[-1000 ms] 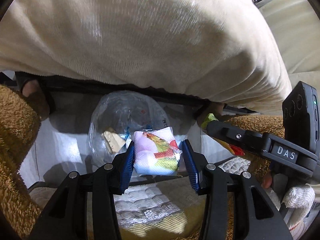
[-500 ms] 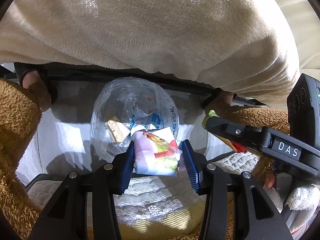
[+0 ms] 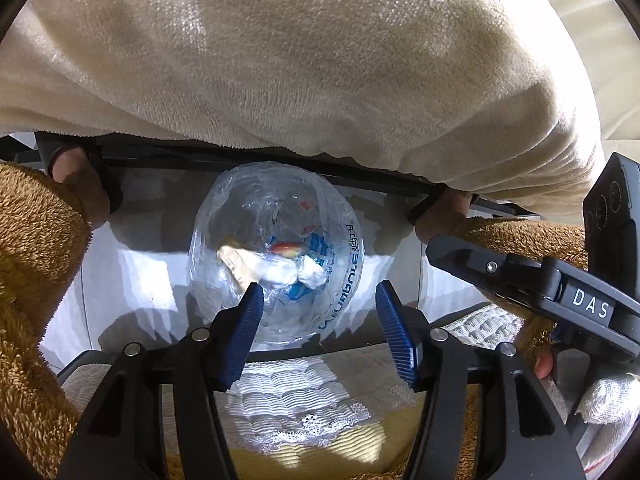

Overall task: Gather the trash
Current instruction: 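Raise both tools back toward the boxes and carton on the bed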

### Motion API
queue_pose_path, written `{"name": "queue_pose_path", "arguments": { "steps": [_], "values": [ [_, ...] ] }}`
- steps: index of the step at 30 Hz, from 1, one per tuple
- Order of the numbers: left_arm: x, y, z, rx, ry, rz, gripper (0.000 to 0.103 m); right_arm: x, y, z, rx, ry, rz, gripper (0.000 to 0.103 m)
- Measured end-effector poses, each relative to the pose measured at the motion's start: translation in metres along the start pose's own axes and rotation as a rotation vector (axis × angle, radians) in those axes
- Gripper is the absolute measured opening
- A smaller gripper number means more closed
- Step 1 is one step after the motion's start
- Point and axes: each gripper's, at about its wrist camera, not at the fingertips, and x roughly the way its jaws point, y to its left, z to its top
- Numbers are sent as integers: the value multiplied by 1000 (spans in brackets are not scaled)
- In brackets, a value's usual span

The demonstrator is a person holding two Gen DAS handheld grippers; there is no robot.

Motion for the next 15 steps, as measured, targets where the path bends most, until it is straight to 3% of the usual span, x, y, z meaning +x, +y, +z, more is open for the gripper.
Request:
{"name": "queue_pose_path", "arguments": {
  "steps": [15],
  "values": [
    [-19,-3,-3,40,-90,-17,57,-19,5,-5,-47,-84,14,64]
  ]
}}
